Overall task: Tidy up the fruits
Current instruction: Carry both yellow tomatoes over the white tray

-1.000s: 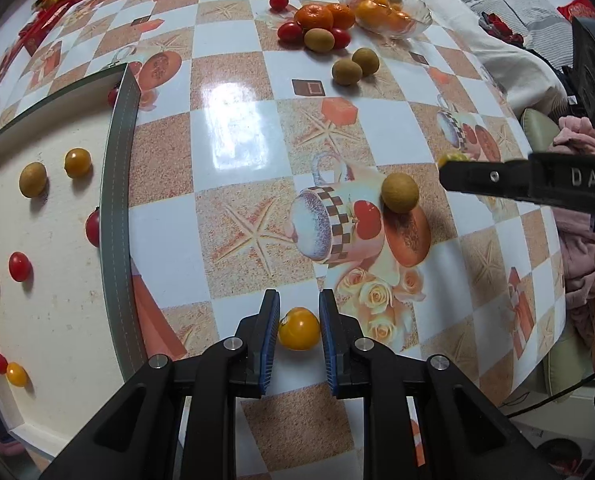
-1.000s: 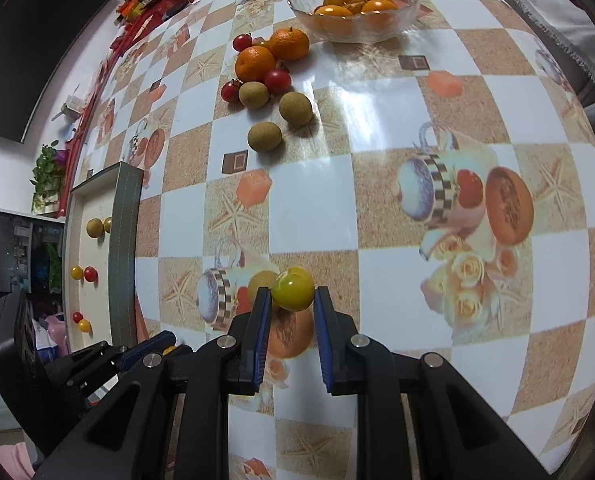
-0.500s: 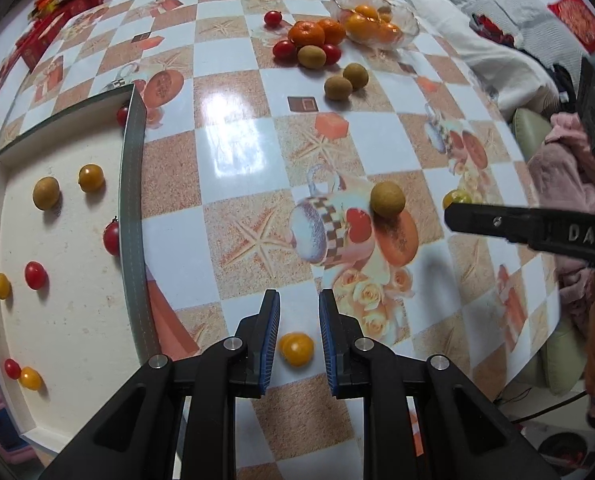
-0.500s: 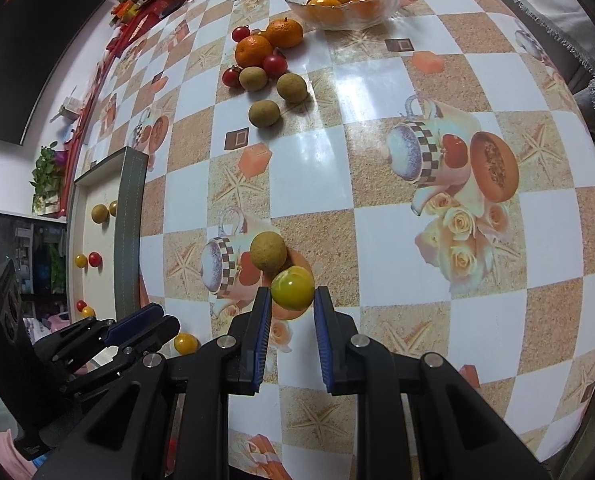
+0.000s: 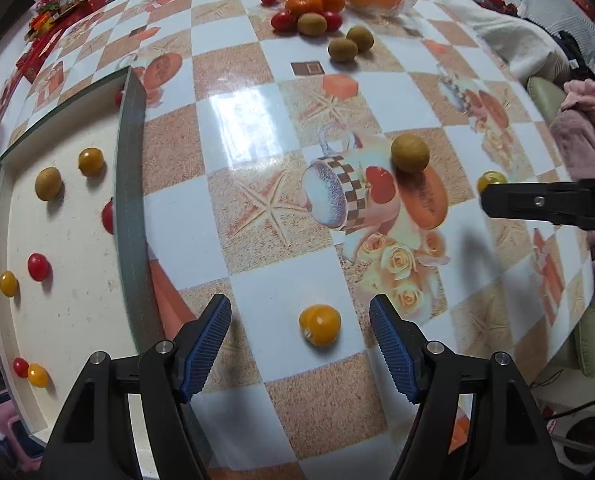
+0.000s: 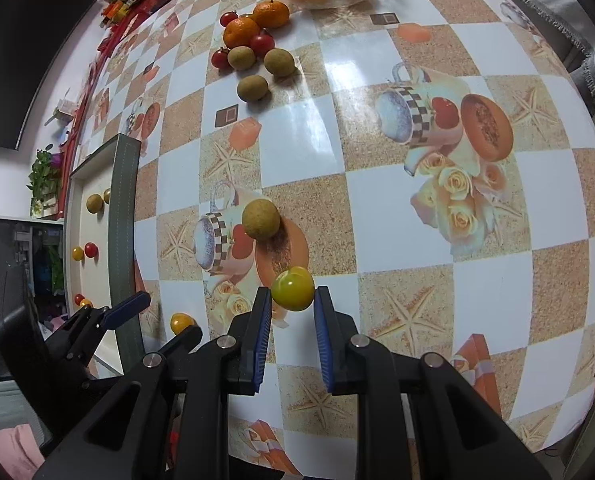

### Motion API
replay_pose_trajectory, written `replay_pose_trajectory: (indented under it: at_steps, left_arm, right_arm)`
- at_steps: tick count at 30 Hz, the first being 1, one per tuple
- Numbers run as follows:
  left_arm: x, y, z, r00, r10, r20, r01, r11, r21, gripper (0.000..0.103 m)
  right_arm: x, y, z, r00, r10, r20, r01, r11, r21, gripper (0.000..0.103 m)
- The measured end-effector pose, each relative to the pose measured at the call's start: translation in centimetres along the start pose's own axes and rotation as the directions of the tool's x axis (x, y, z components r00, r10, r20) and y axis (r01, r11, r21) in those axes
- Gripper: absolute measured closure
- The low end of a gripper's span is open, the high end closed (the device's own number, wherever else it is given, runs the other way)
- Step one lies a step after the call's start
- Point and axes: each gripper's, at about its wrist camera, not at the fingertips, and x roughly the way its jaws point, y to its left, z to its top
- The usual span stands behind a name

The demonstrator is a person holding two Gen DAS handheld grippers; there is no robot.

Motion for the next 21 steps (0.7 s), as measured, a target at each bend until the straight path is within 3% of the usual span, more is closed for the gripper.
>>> replay_pose_trajectory:
  at_steps: [2, 4, 7, 14, 21]
  left_arm:
    - [0.5, -0.3, 0.1, 1.0, 0.02, -0.018, -0.02, 1.0, 0.018, 0.056]
    - [0.7, -0.7, 0.1, 0.999, 0.046, -0.023, -0.045, 0.998, 0.035, 0.06]
    - [0.8, -0.9, -0.3, 0.999, 0.04, -0.023, -0.039, 0.998, 0.042, 0.078]
    - [0.2, 1.1, 0.0, 0.997, -0.066, -0.031, 0.063, 0.995, -0.078, 0.08]
    - [-2.5, 2.6, 0.1, 0.996, -0.085, 0.026, 0.087, 0.991, -0.098, 0.08]
  right_arm:
    - [0.0, -0.1, -0.1, 1.0, 0.0, -0.002, 0.0, 1.0, 0.004, 0.08]
    - [-0.1, -0.2, -0.1, 1.0, -0.001, -0.002, 0.001, 1.0, 0.009, 0.08]
    - [-0.2, -0.2, 0.0, 1.0, -0.001, 0.002, 0.001, 1.0, 0.01, 0.08]
    - [-0.7, 0.9, 0.2, 1.0, -0.002, 0.009, 0.002, 1.0, -0.019, 0.08]
    - [-0.9, 3.0, 0.4, 1.0, 0.0, 0.007, 0.0, 0.998, -0.064, 0.08]
